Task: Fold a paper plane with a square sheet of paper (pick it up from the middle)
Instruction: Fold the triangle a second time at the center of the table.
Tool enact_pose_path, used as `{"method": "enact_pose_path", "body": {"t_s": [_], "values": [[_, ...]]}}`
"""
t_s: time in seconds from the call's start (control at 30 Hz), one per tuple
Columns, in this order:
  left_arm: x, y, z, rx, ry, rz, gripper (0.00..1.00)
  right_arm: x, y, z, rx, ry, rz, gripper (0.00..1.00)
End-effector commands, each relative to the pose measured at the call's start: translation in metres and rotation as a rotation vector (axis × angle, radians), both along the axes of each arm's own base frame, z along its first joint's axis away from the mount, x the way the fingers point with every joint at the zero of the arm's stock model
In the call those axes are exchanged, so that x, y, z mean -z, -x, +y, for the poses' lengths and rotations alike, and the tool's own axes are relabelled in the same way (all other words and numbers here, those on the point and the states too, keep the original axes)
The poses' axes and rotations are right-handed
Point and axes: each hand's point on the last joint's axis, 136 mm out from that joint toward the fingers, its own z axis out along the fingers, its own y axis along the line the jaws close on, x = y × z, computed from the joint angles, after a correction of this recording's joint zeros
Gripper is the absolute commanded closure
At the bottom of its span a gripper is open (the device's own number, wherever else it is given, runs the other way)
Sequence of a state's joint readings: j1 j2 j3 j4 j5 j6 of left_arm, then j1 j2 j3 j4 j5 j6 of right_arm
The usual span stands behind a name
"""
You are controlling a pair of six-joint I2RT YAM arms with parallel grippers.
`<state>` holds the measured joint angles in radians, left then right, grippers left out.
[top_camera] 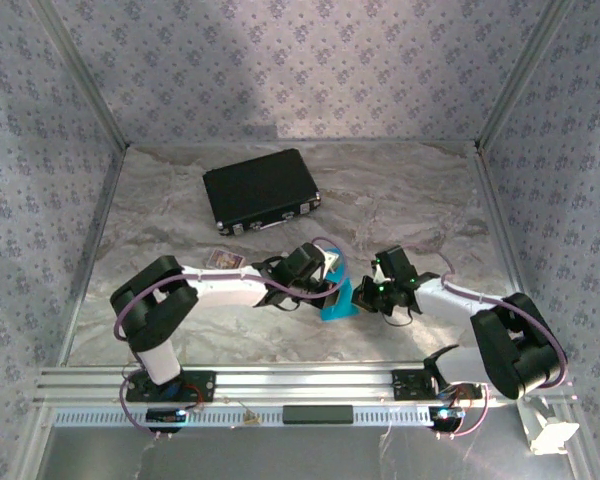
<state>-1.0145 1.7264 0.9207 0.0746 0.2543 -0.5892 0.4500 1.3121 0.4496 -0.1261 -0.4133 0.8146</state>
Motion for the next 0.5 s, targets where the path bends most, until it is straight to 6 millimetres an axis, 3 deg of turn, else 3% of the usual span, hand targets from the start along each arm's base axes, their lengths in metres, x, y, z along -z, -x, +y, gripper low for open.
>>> {"method": "enact_pose_path", "body": {"t_s": [0.0,0.2,0.47], "values": [[-0.004,-0.005,-0.005,-0.006,0.008,0.001,0.94,-0.012,-0.002,0.006,-0.019,-0.032,-0.019,0.99],[-0.005,-0.005,-0.006,-0.003,0.016,-0.002,0.9,-0.022,-0.004,0.02,-0.016,-0.121,-0.045,0.98],[-0.008,-0.007,-0.006,-0.012,0.024,-0.011,0.87,-0.01,0.0,0.019,-0.01,-0.104,-0.012,0.98]]}}
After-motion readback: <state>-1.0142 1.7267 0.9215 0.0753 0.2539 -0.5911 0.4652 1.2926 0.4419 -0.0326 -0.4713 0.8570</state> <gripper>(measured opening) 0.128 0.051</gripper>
